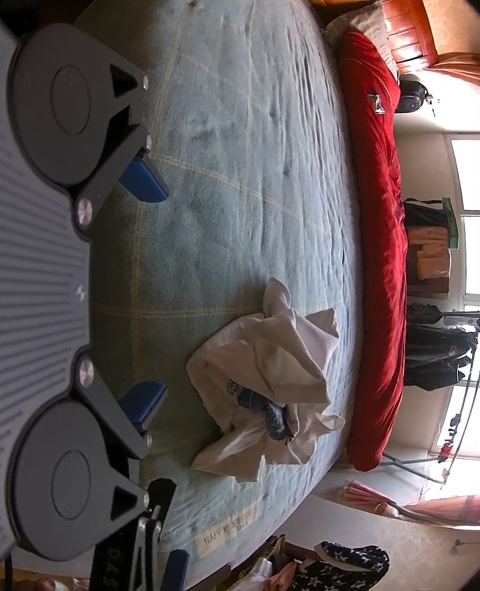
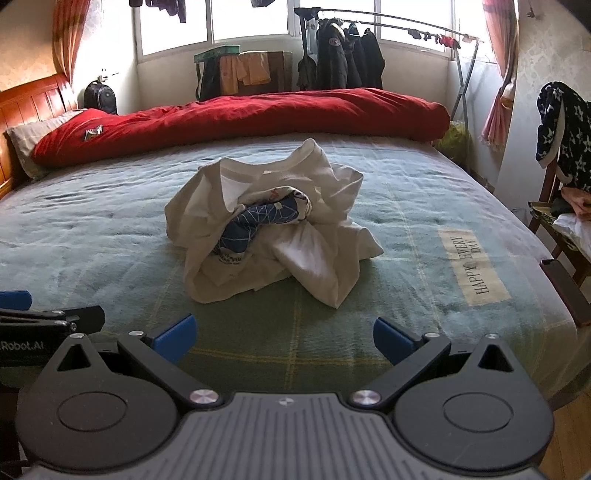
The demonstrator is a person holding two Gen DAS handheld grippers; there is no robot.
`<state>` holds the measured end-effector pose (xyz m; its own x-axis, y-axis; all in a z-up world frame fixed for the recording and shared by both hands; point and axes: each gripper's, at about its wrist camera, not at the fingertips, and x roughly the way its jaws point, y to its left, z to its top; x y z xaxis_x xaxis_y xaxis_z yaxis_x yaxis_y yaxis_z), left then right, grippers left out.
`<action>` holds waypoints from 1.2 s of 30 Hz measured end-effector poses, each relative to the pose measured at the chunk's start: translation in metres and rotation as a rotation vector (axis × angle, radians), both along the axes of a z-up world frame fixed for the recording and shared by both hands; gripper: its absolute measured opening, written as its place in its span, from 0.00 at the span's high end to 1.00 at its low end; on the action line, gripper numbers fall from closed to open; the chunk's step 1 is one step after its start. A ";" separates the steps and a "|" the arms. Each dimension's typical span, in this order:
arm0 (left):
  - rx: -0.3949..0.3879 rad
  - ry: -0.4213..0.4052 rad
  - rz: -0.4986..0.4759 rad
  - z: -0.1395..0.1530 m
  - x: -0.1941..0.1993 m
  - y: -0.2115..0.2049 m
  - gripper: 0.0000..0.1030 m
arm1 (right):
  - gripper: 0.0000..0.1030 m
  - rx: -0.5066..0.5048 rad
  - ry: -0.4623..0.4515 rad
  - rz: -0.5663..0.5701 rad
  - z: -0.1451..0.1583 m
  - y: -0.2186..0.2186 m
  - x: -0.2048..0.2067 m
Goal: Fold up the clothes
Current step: 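Move both tools toward the crumpled white shirt and reach into its folds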
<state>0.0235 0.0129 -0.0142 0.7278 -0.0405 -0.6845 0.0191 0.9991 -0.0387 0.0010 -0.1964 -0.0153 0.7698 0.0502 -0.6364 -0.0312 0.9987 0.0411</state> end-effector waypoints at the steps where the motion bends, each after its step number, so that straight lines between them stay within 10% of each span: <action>1: -0.004 0.003 0.001 -0.001 0.002 0.001 0.01 | 0.00 -0.001 0.003 0.000 -0.001 0.000 0.002; 36: -0.010 0.116 -0.127 -0.038 0.128 -0.043 0.01 | 0.00 0.101 0.086 -0.046 -0.036 -0.051 0.118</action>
